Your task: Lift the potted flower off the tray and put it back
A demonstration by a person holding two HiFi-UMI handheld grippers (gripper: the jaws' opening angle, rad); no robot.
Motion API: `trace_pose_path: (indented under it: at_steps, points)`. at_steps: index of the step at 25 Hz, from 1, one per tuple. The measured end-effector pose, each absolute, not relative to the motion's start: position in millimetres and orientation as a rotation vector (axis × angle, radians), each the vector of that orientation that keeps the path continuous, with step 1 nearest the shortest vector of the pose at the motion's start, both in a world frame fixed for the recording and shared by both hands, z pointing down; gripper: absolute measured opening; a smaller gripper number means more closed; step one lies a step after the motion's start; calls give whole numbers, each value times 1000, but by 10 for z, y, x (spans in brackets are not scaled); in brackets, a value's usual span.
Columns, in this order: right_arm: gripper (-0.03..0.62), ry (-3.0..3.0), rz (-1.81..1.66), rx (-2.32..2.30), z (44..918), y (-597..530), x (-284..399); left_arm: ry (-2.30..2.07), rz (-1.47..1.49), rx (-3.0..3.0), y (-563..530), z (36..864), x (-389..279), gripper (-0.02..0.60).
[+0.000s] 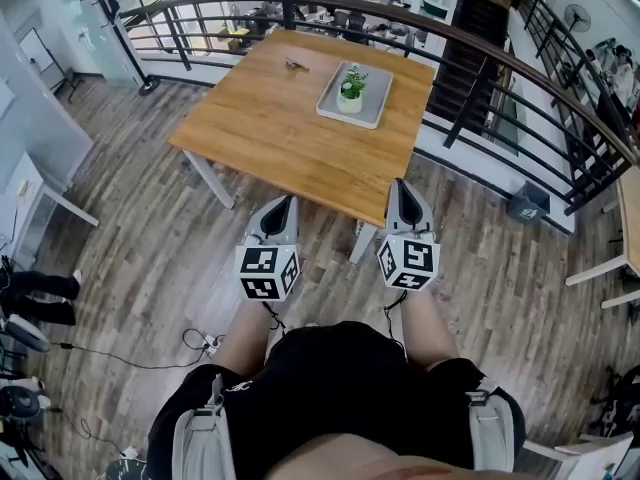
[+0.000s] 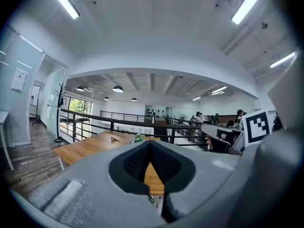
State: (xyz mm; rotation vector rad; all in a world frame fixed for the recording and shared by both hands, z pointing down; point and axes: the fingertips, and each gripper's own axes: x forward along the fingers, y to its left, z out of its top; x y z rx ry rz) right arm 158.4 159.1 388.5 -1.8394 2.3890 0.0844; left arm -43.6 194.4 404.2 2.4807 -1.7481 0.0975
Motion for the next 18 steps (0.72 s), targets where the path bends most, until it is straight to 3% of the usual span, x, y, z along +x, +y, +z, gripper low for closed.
trace_pose_path:
  at_steps: [18]
  points:
    - [-3,2323,105,-1917,3918,1615,1080,-1640,67,2559,1798,4151,-951,12]
